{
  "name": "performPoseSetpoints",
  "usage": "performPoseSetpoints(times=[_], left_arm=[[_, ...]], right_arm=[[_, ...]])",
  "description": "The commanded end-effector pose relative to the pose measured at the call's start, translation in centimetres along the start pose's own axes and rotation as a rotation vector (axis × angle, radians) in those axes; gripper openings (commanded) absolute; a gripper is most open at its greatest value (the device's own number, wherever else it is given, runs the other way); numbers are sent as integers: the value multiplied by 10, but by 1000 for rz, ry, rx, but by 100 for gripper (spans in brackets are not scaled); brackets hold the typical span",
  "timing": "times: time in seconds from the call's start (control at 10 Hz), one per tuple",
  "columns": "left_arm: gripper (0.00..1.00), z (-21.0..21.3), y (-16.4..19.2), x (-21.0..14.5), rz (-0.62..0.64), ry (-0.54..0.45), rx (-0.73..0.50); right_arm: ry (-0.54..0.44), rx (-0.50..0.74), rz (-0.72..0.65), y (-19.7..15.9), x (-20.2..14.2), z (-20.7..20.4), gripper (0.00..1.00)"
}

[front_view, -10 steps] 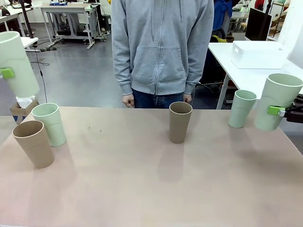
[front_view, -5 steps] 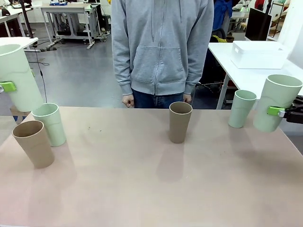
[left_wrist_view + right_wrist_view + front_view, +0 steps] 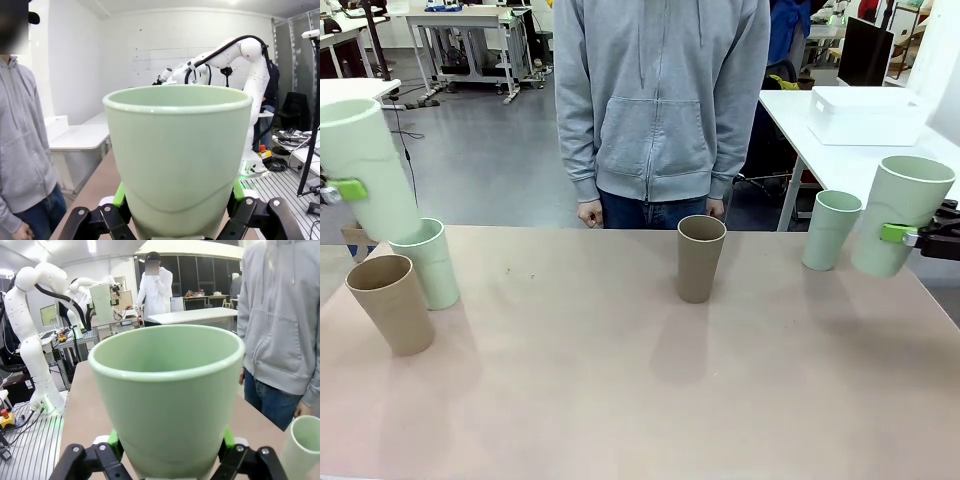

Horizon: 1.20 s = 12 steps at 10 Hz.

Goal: Stack the cups and store them in the basket.
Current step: Pick up two Reusable plastic cups , one in each hand.

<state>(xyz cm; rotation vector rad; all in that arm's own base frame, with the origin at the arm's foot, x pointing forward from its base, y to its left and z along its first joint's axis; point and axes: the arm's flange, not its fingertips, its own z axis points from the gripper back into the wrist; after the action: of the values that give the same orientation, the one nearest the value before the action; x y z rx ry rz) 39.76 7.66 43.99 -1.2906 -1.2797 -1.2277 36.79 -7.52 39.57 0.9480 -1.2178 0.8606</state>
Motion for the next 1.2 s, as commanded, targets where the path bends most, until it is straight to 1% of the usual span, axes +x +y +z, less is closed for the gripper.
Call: performPoseSetpoints(times=[0.0, 0.2, 0.4, 0.5, 0.6, 0.8, 1.1], left_arm=[[86, -44, -24, -16, -35, -14, 1], [86, -72, -47, -38, -21, -2, -6], [86, -99, -70, -50, -13, 6, -29], [86, -108, -75, -55, -26, 8, -30], [86, -112, -75, -60, -45, 13, -6], [86, -119, -79, -75, -41, 32, 11], [86, -121, -80, -95, -27, 40, 29]], right_arm=[[-17, -11, 55, 62, -13, -37, 86], [-29, 8, 48, 89, -32, -56, 86], [-50, 42, 44, 121, -49, -67, 86], [-51, 63, 42, 132, -56, -70, 86], [-65, 78, 48, 140, -64, -72, 86], [-58, 71, 64, 156, -82, -79, 86], [-57, 82, 51, 172, -85, -69, 86]])
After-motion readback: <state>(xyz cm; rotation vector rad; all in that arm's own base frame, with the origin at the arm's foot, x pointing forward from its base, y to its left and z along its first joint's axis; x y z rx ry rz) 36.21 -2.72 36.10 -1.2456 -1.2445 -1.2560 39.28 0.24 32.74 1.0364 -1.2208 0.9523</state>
